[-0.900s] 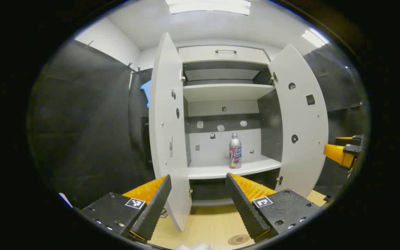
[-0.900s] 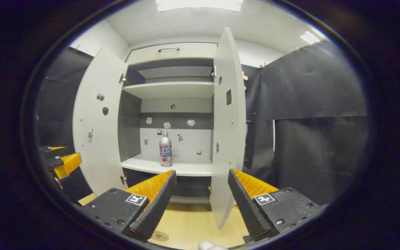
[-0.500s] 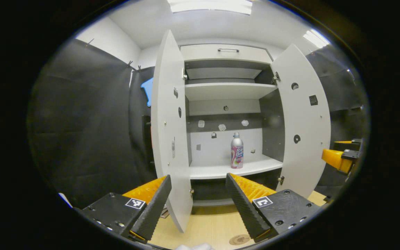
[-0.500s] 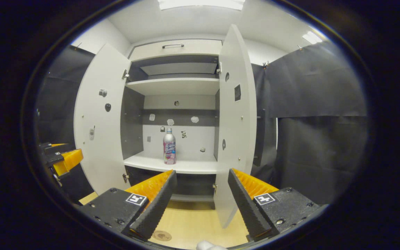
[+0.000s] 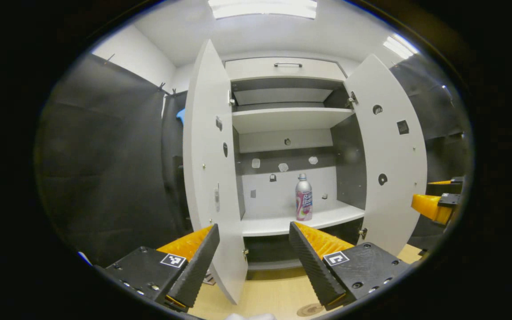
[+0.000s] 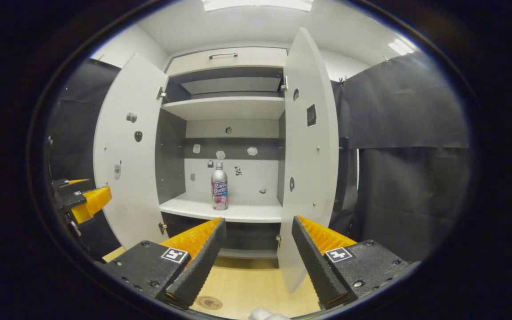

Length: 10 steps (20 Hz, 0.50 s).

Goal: Grasp the bottle in the cabinet with the left hand and place it on the coaster, then close the right door with the right hand and the left door with the left hand.

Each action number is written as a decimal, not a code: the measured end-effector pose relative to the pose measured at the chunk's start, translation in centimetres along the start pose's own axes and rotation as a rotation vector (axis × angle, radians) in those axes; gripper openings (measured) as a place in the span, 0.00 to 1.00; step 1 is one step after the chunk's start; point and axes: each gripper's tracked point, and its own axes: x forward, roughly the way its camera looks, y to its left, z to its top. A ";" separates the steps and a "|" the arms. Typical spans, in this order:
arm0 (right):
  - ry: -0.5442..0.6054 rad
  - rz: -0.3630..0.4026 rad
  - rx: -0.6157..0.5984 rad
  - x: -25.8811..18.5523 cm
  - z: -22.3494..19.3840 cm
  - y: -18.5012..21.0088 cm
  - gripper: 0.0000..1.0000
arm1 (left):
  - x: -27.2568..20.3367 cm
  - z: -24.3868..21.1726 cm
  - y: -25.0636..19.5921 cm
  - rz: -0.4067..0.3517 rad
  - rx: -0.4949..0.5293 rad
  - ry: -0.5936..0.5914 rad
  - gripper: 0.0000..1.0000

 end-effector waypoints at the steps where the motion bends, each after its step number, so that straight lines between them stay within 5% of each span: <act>1: -0.001 -0.001 0.001 0.2 0.2 -0.1 0.97 | 0.5 0.0 -0.4 -0.008 -0.007 0.003 0.96; 10: 0.003 -0.013 0.012 0.8 1.1 -0.8 0.97 | 8.7 1.9 -3.9 -0.080 -0.020 -0.047 0.99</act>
